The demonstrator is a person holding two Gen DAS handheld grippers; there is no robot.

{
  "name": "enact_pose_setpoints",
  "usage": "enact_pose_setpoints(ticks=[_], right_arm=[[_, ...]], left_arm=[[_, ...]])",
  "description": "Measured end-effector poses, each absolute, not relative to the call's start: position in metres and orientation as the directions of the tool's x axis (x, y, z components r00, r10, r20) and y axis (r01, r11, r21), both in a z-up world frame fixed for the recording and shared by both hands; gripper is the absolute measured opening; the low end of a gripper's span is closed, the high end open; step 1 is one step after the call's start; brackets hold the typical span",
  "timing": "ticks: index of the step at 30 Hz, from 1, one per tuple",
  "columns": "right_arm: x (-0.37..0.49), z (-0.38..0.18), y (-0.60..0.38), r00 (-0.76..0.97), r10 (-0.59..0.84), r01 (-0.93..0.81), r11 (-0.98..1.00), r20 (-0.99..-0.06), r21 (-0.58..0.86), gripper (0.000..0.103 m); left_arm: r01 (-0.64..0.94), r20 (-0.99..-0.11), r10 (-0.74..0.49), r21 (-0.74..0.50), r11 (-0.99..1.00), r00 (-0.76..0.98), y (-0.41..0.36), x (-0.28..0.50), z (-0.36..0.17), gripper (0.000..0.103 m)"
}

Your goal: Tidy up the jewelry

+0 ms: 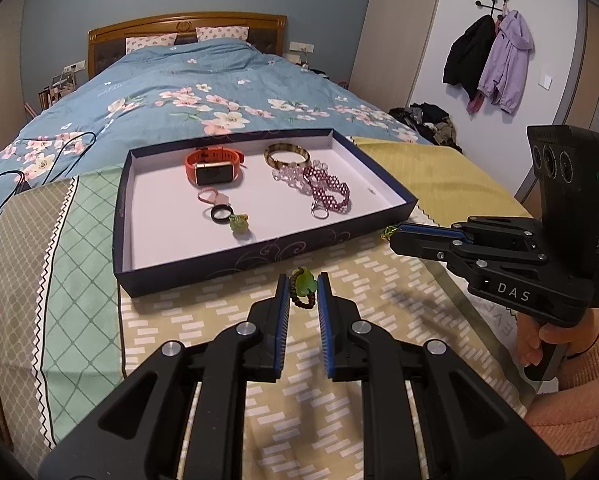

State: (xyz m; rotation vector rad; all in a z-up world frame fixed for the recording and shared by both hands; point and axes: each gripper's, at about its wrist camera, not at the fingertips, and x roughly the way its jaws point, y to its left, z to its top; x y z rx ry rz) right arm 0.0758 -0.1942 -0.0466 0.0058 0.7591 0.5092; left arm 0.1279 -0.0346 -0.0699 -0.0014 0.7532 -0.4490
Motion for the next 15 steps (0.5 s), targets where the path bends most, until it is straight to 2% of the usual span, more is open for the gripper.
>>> enact_pose_setpoints(ticks=[15], right_arm=[[0.078, -0.036, -0.193, 0.633, 0.449, -0.445, 0.878, -0.631, 0.178, 0.004]], left_arm=[[0.387, -0.626, -0.397, -0.161, 0.908, 0.672, -0.030, 0.131, -0.058, 0.014]])
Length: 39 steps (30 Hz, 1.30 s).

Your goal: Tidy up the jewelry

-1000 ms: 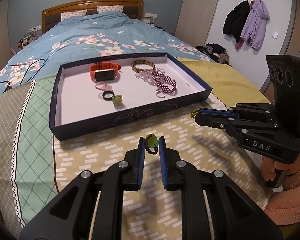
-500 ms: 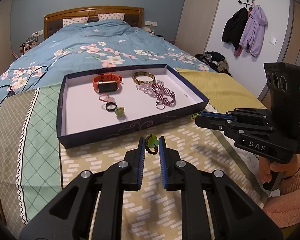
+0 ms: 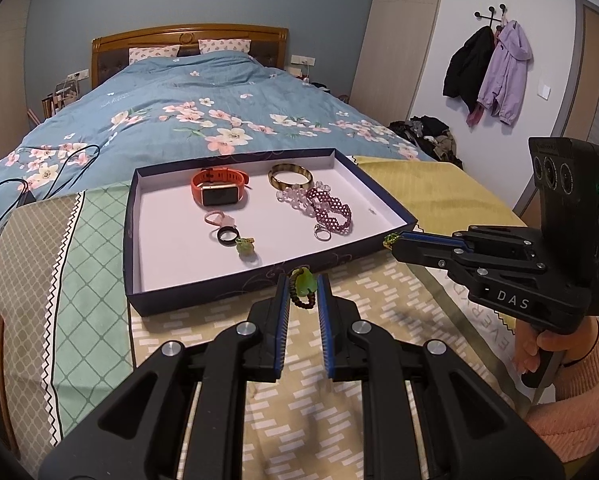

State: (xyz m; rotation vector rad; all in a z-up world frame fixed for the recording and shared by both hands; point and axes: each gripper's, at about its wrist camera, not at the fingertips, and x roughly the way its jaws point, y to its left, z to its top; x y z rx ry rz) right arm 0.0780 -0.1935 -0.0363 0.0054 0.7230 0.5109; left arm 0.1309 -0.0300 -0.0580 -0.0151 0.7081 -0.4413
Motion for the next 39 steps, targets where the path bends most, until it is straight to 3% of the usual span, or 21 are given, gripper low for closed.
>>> enact_pose_setpoints(ticks=[39], right_arm=[[0.089, -0.020, -0.189, 0.656, 0.448, -0.451, 0.878, -0.607, 0.161, 0.004]], left_arm=[[0.378, -0.601, -0.394, -0.161, 0.912, 0.696, -0.028, 0.144, -0.049, 0.014]])
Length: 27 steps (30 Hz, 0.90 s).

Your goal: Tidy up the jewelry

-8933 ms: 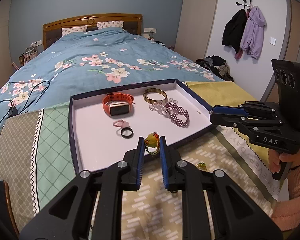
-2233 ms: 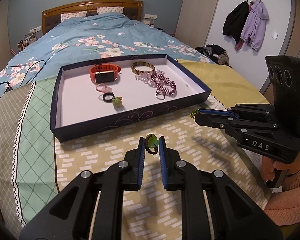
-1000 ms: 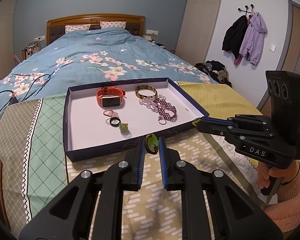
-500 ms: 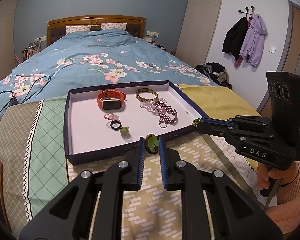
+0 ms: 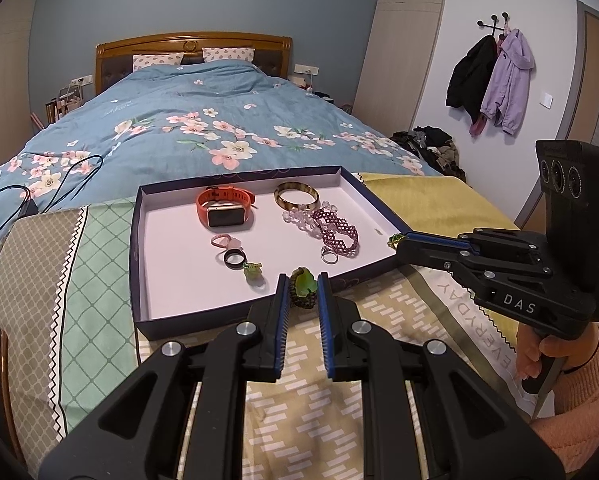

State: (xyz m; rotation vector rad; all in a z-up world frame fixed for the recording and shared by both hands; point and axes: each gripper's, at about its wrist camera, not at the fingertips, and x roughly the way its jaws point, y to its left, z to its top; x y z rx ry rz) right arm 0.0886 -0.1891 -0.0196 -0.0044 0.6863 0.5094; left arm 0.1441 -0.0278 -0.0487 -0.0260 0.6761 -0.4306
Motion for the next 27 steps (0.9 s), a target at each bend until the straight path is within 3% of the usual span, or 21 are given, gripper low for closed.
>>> enact_pose_setpoints(ticks=[27], right_arm=[[0.106, -0.020, -0.191, 0.654, 0.459, -0.451, 0.875, -0.601, 0.176, 0.004]], left_arm=[[0.368, -0.593, -0.371, -0.132, 0.920, 0.714, -0.031, 0.163, -0.042, 0.014]])
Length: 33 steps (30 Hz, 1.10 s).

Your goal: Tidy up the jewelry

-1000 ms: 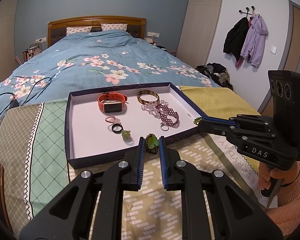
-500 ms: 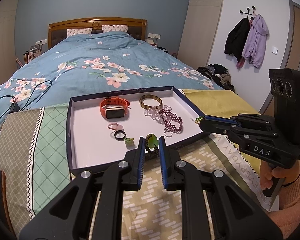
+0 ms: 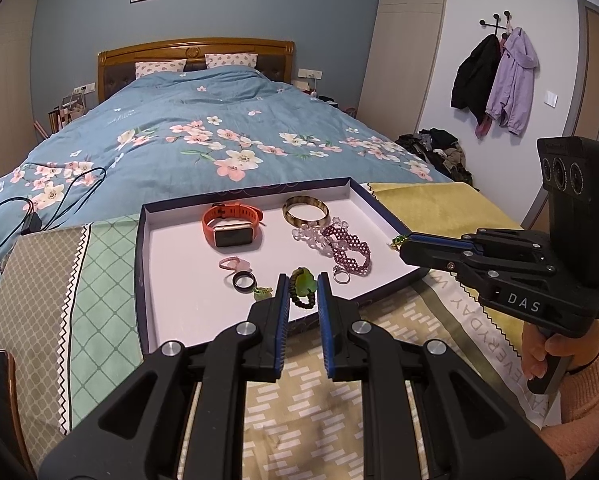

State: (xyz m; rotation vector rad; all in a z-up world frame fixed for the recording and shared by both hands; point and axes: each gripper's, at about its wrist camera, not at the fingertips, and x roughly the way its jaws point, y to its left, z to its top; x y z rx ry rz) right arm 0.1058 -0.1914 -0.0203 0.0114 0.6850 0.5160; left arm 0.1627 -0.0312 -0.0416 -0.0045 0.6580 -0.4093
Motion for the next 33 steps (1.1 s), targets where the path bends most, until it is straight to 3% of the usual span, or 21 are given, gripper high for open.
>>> enact_pose_setpoints(ticks=[33], right_arm=[[0.131, -0.022, -0.190, 0.655, 0.450, -0.450, 0.878, -0.607, 0.166, 0.004]], left_arm=[[0.352, -0.600, -0.345, -0.110, 0.929, 0.722, -0.031, 0.186, -0.043, 0.014]])
